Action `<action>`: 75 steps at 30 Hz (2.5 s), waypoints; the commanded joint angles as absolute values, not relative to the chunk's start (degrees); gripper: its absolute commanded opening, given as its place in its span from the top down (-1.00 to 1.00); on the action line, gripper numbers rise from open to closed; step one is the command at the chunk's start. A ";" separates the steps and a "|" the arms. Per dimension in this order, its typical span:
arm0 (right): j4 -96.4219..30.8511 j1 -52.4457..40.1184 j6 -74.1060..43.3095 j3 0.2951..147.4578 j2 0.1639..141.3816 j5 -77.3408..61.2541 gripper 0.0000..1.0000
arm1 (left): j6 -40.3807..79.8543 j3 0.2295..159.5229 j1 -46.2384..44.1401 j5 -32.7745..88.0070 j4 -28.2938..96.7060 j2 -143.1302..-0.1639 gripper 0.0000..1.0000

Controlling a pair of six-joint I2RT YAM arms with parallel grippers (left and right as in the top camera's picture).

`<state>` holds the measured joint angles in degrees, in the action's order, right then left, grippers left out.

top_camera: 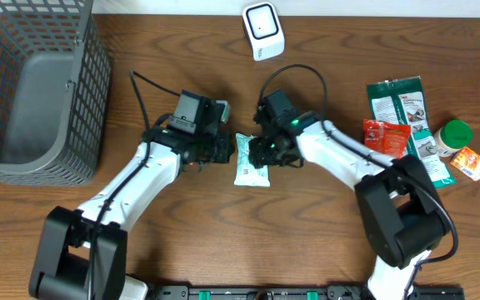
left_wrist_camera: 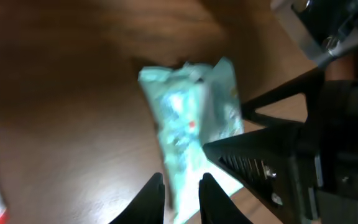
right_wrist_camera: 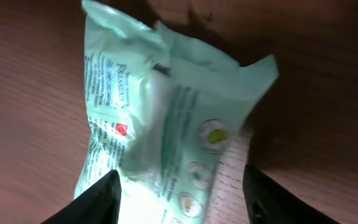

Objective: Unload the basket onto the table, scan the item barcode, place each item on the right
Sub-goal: 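Grasp the wipes packet's top edge with the right gripper, then lift the wipes packet with the right gripper toward the scanner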

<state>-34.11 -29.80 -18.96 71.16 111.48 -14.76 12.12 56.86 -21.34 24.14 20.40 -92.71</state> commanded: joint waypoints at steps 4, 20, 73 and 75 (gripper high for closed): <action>-34.76 -19.97 -14.66 71.18 111.87 -34.35 -0.06 | 15.62 56.36 -23.75 25.08 14.96 -97.10 0.58; -21.06 -19.22 -17.56 63.05 114.08 -39.68 0.13 | 16.36 56.34 -25.10 23.38 16.64 -103.74 0.58; -14.22 -18.85 -13.98 58.22 97.65 -40.86 0.98 | 12.75 52.99 -4.45 9.30 31.00 -69.80 0.15; -17.23 -19.16 -12.14 58.22 94.04 -37.82 0.98 | 12.78 52.99 -1.43 8.23 33.12 -69.65 0.13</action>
